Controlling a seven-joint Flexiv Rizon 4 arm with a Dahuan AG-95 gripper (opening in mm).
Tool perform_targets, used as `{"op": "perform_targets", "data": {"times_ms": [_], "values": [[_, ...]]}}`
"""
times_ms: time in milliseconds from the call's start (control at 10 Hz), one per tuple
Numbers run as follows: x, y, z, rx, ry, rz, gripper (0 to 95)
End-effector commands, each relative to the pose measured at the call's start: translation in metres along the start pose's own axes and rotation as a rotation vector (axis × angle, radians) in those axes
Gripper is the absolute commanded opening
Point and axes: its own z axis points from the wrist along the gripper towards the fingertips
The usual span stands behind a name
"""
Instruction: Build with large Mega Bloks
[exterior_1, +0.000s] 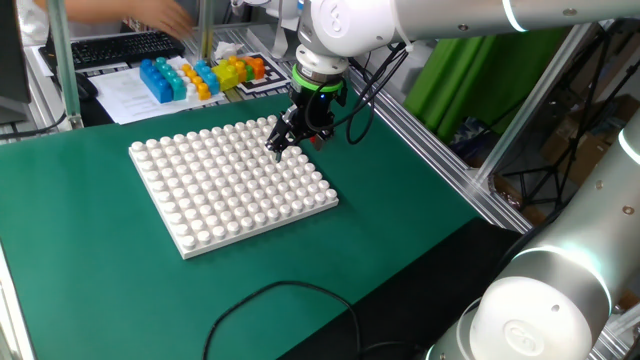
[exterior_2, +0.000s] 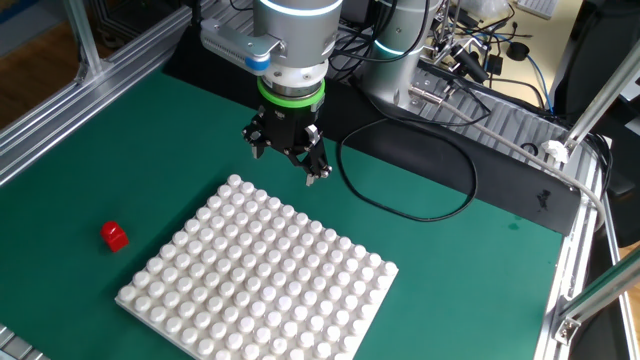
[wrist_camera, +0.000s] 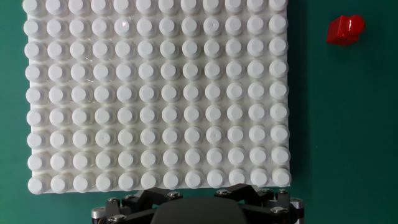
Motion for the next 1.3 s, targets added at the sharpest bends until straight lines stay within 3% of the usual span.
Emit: {"op": "perform_targets", "data": {"times_ms": [100,300,400,600,800,1000,1300], "values": [[0.000,0.000,0.000,-0.027,-0.033,0.354,0.0],[0.012,0.006,0.005,-0.035,-0.020,0.351,0.0],[0.027,0.008,0.012,-0.030,-0.021,0.317,0.0],[0.037,0.015,0.016,-0.036,0.009,0.242,0.0],[0.048,0.022,0.018,-0.042,0.006,0.231,0.0],[0.072,0.041,0.014,-0.034,-0.005,0.235,0.0],[0.096,0.064,0.024,-0.032,-0.020,0.239,0.0]]}}
